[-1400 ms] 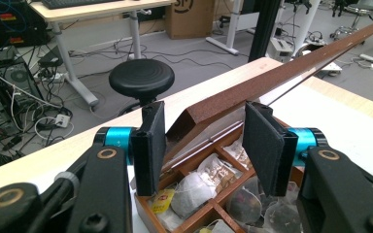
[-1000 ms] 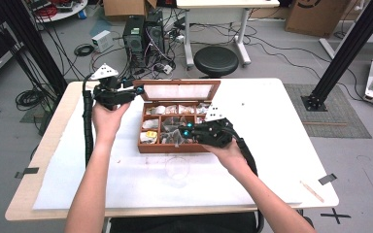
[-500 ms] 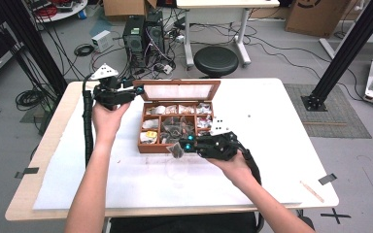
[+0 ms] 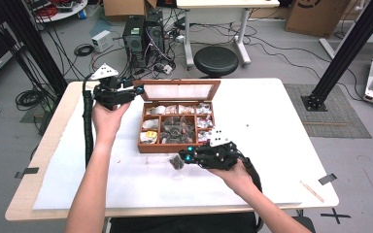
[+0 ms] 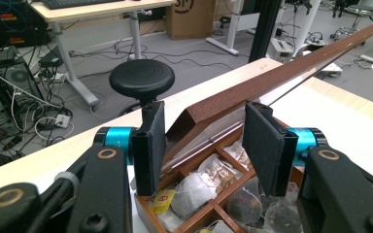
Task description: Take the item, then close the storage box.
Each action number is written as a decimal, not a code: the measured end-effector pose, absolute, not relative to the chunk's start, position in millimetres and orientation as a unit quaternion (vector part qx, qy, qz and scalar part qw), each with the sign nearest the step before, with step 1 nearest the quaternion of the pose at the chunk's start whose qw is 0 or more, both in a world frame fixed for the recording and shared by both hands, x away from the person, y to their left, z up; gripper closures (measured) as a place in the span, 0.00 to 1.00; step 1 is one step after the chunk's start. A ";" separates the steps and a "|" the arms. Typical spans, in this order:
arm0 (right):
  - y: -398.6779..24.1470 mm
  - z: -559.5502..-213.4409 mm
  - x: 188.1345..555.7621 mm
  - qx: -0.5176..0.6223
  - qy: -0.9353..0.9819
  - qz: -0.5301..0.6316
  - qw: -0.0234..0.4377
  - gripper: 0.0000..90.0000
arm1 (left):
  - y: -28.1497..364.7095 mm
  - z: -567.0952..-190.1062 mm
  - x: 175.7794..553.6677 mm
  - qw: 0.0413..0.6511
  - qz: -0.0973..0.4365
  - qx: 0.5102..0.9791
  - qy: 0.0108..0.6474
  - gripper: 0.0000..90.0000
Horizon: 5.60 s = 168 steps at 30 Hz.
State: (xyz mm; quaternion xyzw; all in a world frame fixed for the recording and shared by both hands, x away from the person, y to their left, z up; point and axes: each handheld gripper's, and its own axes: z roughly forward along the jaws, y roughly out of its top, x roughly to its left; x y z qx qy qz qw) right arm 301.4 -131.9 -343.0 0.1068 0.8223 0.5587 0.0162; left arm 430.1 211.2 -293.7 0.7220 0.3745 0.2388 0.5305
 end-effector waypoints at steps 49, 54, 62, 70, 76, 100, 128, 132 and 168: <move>-130.8 -377.2 309.5 0.152 0.837 0.525 -0.004 0.79 | 211.0 -293.7 430.0 0.530 0.240 0.722 0.374 0.57; -135.9 -372.6 311.4 0.158 0.830 0.534 0.010 0.71 | 211.0 -293.7 430.1 0.530 0.240 0.722 0.374 0.57; -147.6 -365.9 316.4 0.179 0.819 0.544 0.028 0.63 | 210.8 -293.8 430.0 0.530 0.241 0.722 0.375 0.57; -160.0 -361.1 322.7 0.193 0.812 0.548 0.049 0.58 | 210.2 -294.0 429.4 0.530 0.243 0.721 0.375 0.56; -174.8 -357.6 328.5 0.208 0.807 0.547 0.077 0.56 | 210.3 -294.6 429.6 0.531 0.243 0.719 0.376 0.56; -252.9 -356.6 337.8 0.329 0.756 0.537 0.180 0.45 | 209.6 -295.7 429.9 0.534 0.241 0.717 0.379 0.55; -256.6 -359.0 335.8 0.341 0.751 0.532 0.193 0.42 | 209.7 -295.9 431.1 0.535 0.241 0.716 0.378 0.54; -257.6 -359.7 334.6 0.342 0.751 0.531 0.195 0.42 | 209.5 -295.7 430.7 0.534 0.241 0.717 0.378 0.54; -260.6 -359.2 331.8 0.346 0.742 0.536 0.206 0.41 | 201.6 -307.3 414.0 0.524 0.236 0.709 0.408 0.43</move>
